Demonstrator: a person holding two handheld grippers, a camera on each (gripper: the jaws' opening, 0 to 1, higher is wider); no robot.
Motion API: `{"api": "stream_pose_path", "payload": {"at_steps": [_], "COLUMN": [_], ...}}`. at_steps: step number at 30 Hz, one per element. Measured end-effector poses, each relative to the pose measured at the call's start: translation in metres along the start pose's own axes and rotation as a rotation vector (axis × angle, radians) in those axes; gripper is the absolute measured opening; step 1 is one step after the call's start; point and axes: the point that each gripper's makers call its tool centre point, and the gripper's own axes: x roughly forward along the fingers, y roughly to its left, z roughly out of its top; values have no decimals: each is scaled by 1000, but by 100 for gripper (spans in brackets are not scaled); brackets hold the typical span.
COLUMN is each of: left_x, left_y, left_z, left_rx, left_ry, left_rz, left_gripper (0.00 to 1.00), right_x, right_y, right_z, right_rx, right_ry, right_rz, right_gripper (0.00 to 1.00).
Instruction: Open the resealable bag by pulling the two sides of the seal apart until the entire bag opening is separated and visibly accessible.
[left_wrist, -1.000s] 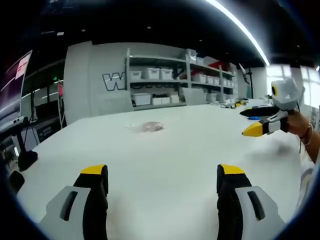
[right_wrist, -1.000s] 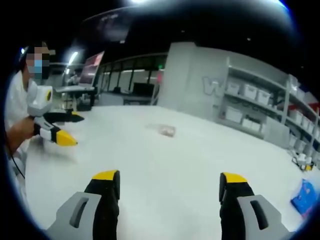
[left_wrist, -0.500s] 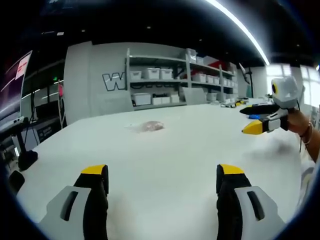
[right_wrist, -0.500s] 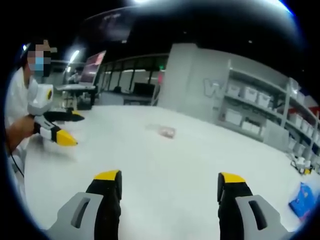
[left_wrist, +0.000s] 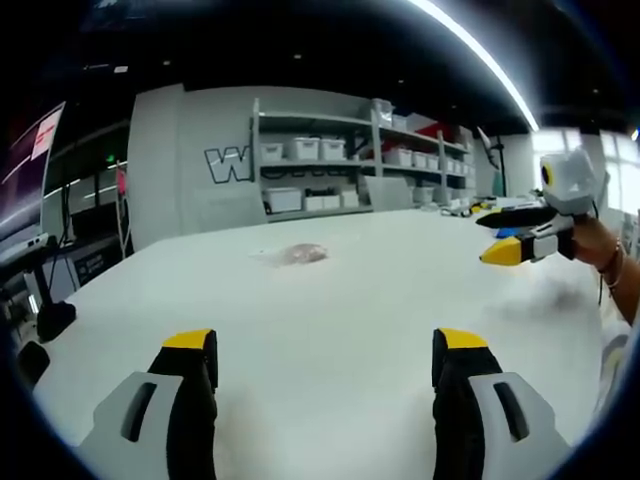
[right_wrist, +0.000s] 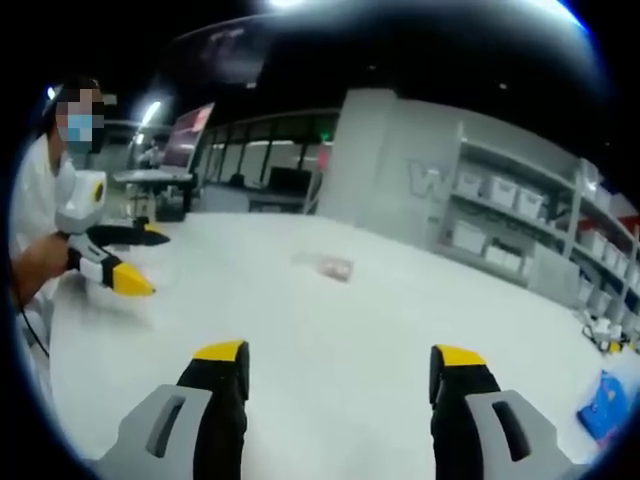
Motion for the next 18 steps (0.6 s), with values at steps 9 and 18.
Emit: {"api": "stream_pose_path", "payload": {"at_steps": [9, 18], "left_x": [-1, -1], "left_y": [1, 1], "left_z": [2, 5], "left_rx": [-3, -2], "left_ry": [-8, -23], "left_rz": [0, -4], "left_gripper": [87, 87], "right_x": [5, 12], "right_y": [5, 12], "right_z": [6, 9], "right_rx": [-6, -11], "right_ry": [-9, -12], "right_rz": [11, 20], "right_gripper": [69, 64]}}
